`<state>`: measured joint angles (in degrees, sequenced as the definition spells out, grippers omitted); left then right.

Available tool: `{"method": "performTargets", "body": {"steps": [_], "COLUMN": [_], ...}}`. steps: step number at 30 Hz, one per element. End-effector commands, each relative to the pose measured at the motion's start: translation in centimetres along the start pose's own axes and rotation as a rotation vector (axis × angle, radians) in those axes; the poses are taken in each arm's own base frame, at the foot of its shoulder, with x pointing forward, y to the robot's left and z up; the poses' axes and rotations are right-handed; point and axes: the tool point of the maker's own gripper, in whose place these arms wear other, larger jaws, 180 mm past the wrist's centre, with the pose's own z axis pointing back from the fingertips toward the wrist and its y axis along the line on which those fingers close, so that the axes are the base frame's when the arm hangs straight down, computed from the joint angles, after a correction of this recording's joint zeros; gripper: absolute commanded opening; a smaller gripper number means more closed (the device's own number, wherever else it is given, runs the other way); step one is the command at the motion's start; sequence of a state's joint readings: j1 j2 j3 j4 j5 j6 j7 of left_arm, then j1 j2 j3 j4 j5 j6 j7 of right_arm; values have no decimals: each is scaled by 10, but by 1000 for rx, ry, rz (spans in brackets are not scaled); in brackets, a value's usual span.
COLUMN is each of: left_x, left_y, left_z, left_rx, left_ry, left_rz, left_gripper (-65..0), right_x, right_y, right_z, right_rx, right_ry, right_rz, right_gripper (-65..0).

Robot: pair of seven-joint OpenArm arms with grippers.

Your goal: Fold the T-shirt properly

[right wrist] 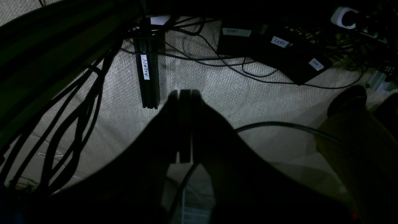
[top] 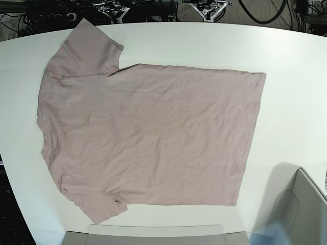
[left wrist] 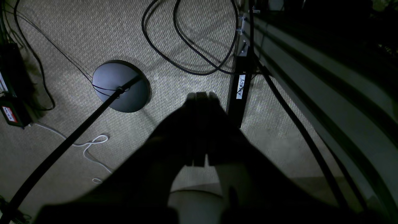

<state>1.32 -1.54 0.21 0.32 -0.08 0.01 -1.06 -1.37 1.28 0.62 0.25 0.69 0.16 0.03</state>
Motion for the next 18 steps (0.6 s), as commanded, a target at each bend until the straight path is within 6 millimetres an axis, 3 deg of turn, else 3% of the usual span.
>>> {"method": "performTargets", "body": {"steps": [1, 3, 4, 6, 10, 14, 18], "left_x": [-8, -14, -20, -38, -53, -61, -69], "left_y": [5, 16, 25, 37, 55, 59, 56], "left_z": [1, 3, 6, 14, 38, 81, 130], "left_rx": [11, 28, 40, 57, 78, 76, 65], "left_ry": [-18, -89, -133, -206, -399, -654, -891], "left_rz": [5, -1, -5, -18, -48, -79, -105], "left_gripper": [-648, -648, -648, -647, -647, -647, -647], "right_x": [-9, -17, -24, -35, -56, -73, -76], "right_y": [-14, -21, -38, -50, -52, -62, -75], "right_z": [1, 2, 5, 10, 25, 49, 77], "right_rx": [-23, -36, -64, -84, -19, -13, -35], "right_ry": [-4, -53, -85, -149, -296, -468, -661], "right_rz": [-51, -137, -155, -158, -180, -281, -419], "right_gripper": [-650, -650, -650, -650, -650, -650, -650]}}
